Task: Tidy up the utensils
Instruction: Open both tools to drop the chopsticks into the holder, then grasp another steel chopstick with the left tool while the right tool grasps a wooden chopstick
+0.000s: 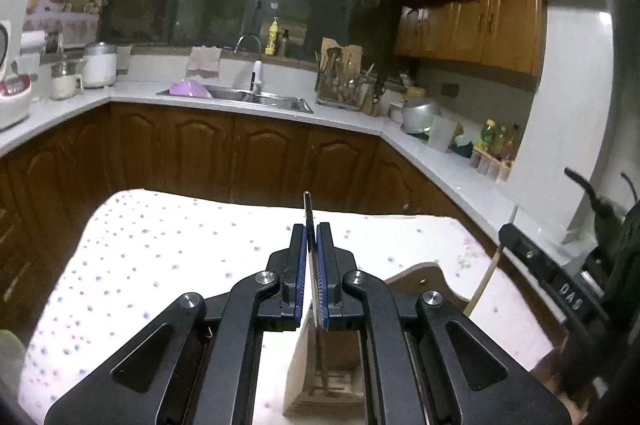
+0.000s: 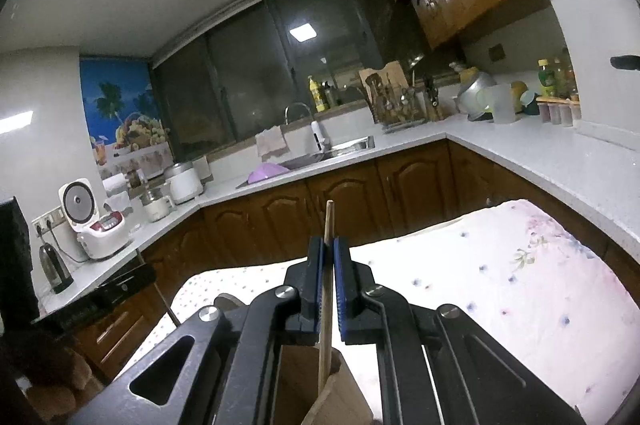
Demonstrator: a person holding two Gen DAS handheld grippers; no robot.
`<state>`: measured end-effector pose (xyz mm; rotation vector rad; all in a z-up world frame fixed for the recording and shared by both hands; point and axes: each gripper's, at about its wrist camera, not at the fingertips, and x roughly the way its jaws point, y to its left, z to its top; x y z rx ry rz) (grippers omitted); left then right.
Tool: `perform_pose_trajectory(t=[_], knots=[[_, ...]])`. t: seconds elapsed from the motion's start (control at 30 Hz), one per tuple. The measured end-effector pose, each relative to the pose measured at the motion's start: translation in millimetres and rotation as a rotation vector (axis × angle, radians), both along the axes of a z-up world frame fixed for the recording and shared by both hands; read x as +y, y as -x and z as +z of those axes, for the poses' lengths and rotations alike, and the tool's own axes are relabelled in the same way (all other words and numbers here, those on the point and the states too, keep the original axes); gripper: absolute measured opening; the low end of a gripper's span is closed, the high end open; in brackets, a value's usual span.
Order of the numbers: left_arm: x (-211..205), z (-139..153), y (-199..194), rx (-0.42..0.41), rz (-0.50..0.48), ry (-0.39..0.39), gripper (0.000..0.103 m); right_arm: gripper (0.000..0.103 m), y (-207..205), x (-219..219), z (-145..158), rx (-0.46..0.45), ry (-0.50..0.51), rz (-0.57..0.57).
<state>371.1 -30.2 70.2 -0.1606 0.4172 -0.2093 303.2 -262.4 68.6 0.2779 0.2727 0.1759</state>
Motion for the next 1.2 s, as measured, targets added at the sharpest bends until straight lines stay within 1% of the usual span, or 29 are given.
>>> perform_pose_trajectory(t=[0.17,0.23,0.33,0.4,0.43,0.47,0.5,0.53,0.57,0.63,0.7,0.77,0.8,0.83,0.87,0.97,1.1,1.2], knots=[[0,3,-3,0.023,0.002,-0.009,0.005,0.006,-1,2,1,0.026,0.008,0.010],[-1,4,-2,0.028,0.005,-0.021,0.005,0.010,-3,2,1,0.040,0.010,0.014],[-2,3,-2,0.047,0.003,-0.039,0.007,0.011,-4,2,-1,0.054,0.004,0.018],[-1,3,-2,0.064,0.000,-0.038,0.018,0.016,-3,1,-2,0.068,0.000,0.023],[1,3,1,0.065,0.002,-0.033,0.037,0.023,-1,0,-2,0.073,-0.006,0.025],[3,4,4,0.062,0.009,-0.029,0.054,0.038,0,-1,-2,0.076,-0.012,0.028],[6,5,9,0.052,0.013,-0.023,0.056,0.047,2,-3,-1,0.079,-0.017,0.029],[8,6,14,0.045,0.012,-0.019,0.056,0.062,6,-5,-1,0.076,-0.022,0.026],[10,7,18,0.047,0.006,-0.016,0.057,0.067,9,-7,1,0.074,-0.025,0.021],[17,8,30,0.051,0.002,-0.003,0.057,0.068,19,-12,3,0.073,-0.036,0.019],[23,9,41,0.052,0.005,0.008,0.058,0.072,29,-18,6,0.082,-0.053,0.027],[29,8,52,0.058,0.012,0.020,0.060,0.081,40,-22,7,0.082,-0.057,0.034],[32,7,58,0.064,0.014,0.023,0.061,0.084,47,-24,8,0.081,-0.054,0.039],[36,5,66,0.073,0.017,0.028,0.063,0.090,51,-24,8,0.082,-0.051,0.042],[37,4,72,0.081,0.017,0.031,0.065,0.093,57,-24,8,0.087,-0.046,0.047],[41,-6,94,0.115,0.005,0.037,0.067,0.093,76,-26,4,0.115,-0.033,0.064],[37,-20,117,0.159,-0.018,0.015,0.068,0.093,105,-25,-5,0.161,-0.001,0.076],[32,-28,131,0.188,-0.039,0.003,0.068,0.093,126,-24,-10,0.170,0.058,0.038]])
